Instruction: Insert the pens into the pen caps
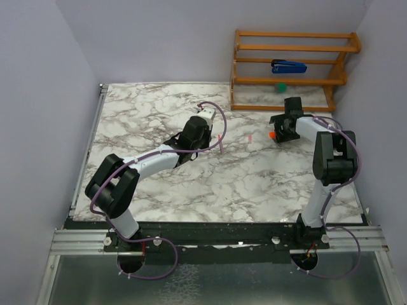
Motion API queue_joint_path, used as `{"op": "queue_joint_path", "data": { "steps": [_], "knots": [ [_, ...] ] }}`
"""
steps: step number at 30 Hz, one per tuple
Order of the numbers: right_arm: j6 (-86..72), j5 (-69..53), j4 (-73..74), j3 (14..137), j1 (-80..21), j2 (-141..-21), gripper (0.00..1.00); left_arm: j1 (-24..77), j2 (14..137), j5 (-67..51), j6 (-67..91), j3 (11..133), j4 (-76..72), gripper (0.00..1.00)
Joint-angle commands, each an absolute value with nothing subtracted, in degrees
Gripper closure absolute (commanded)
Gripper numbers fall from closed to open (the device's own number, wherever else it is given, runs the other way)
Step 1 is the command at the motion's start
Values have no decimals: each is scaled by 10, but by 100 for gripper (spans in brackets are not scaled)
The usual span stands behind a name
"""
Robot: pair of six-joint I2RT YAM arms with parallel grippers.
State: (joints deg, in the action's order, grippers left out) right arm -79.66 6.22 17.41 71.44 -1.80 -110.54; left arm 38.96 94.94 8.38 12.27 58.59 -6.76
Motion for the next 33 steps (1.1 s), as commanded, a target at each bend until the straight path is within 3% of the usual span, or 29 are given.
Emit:
{"op": "queue_joint_path", "data": {
  "steps": [1, 4, 26, 33],
  "knots": [
    [-809, 59, 317, 751, -15, -1129, 32, 386, 946, 76, 113, 597, -56, 100],
    [-812, 65, 347, 767, -16, -1128, 37, 385, 943, 76, 113, 594, -56, 100],
    [-840, 77, 389, 845, -3, -1168, 39, 378, 931, 73, 101, 593, -46, 100],
    [-838, 67, 446, 902, -3, -1196, 51, 375, 934, 69, 102, 602, -41, 100]
  ]
}}
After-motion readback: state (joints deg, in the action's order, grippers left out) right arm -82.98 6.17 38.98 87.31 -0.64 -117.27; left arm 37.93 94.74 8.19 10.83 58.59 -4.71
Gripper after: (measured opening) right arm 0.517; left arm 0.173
